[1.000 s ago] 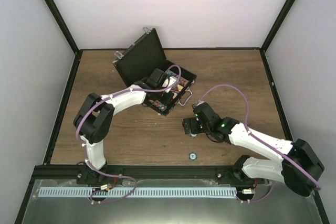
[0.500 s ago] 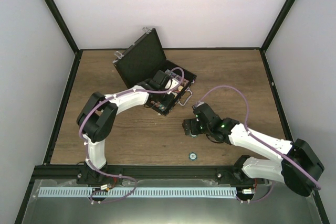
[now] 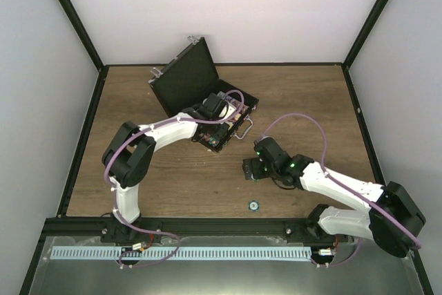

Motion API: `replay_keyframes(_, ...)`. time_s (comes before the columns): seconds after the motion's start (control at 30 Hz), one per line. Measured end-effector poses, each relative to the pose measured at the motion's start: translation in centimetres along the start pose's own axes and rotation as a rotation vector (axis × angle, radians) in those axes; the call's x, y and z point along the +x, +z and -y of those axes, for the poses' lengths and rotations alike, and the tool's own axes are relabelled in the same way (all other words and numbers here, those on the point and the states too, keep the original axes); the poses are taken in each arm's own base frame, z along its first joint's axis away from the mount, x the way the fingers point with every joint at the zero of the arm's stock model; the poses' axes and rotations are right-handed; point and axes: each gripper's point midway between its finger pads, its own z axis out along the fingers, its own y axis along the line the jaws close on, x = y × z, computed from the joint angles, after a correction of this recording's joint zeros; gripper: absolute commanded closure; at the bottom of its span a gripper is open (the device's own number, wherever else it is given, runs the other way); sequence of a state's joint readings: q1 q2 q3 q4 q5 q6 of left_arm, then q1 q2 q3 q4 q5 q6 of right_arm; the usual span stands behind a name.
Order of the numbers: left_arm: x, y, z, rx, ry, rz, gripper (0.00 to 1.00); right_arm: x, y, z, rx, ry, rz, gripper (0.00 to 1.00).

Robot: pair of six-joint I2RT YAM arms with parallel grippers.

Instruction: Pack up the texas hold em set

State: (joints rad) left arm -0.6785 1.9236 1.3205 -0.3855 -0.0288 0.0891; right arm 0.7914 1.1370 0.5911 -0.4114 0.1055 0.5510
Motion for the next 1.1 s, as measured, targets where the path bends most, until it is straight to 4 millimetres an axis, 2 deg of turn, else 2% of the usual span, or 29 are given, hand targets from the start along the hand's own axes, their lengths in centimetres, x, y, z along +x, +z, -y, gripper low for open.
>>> replay_keyframes(0.1,-0.4,-0.7,0.1,-0.015,0.006,0.012,0.39,0.5,0.0,0.4,0.017,-0.003,-0.022,0.00)
replay_keyframes(0.17,-1.2,-1.9,0.0,-0.024,0.003,0.040,0.28,0.8,0.1,0.5,0.021,-0.001,-0.036,0.00)
replay_keyframes(0.27,-3.2,-5.4,-0.6,-0.050,-0.016,0.126,0.11,1.4,0.4,0.7,0.038,0.006,-0.071,0.03)
replay_keyframes(0.33,-5.0,-8.5,-1.3,-0.078,-0.041,0.206,0.01,1.8,0.7,0.8,0.053,0.010,-0.100,0.06)
replay_keyframes(0.47,-7.4,-14.6,-3.4,-0.138,-0.117,0.355,0.00,2.5,1.4,1.1,0.081,0.024,-0.153,0.13)
replay_keyframes(0.57,-7.2,-17.0,-6.0,-0.184,-0.188,0.412,0.00,2.9,1.8,1.2,0.098,0.028,-0.185,0.15)
replay_keyframes(0.67,-5.3,-17.2,-9.1,-0.251,-0.260,0.401,0.00,3.2,2.4,1.1,0.116,0.023,-0.219,0.18)
replay_keyframes(0.77,-3.5,-16.2,-11.5,-0.314,-0.314,0.347,0.00,3.6,3.0,0.8,0.136,0.012,-0.253,0.20)
replay_keyframes(1.1,-2.9,-15.9,-11.8,-0.328,-0.330,0.324,0.00,5.0,3.7,0.8,0.204,-0.008,-0.317,0.29)
